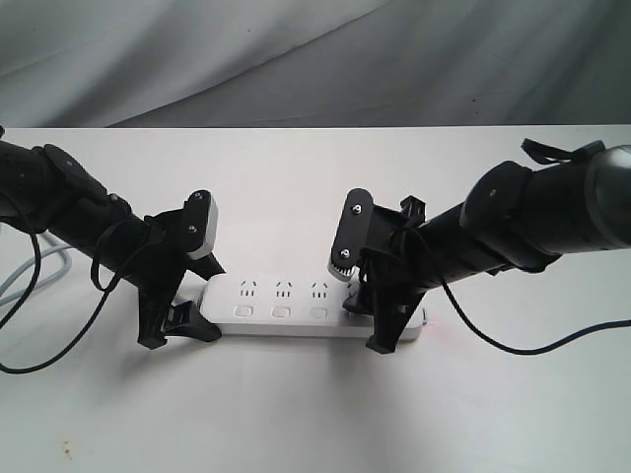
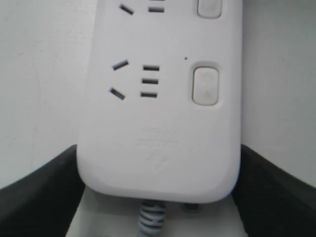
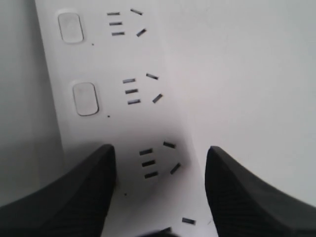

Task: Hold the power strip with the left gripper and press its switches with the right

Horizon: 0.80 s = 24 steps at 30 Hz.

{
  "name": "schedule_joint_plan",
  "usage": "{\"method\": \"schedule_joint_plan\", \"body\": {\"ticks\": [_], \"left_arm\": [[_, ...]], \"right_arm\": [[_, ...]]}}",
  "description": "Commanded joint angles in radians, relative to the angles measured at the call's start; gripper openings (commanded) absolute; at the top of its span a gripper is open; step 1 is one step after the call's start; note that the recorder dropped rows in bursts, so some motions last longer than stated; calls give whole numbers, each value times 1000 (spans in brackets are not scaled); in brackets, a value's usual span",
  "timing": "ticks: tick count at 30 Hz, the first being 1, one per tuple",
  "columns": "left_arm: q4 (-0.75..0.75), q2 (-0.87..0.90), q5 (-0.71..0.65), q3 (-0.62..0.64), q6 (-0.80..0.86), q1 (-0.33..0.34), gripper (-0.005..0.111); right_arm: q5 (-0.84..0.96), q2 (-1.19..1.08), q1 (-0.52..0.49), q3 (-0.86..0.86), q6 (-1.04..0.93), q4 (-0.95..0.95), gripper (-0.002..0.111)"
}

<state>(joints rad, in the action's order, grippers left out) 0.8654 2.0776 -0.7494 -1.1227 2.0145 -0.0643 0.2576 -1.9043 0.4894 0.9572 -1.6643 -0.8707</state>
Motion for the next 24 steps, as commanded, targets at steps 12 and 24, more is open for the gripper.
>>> {"method": "schedule_joint_plan", "body": {"ticks": [12, 24], "left_arm": [[-12, 4, 16, 0, 4, -4, 55], [-12, 4, 16, 0, 4, -4, 55]], "right_arm": [[-6, -22, -3, -48, -39, 15, 52], [-5, 84, 20, 11, -37, 16, 52]]}}
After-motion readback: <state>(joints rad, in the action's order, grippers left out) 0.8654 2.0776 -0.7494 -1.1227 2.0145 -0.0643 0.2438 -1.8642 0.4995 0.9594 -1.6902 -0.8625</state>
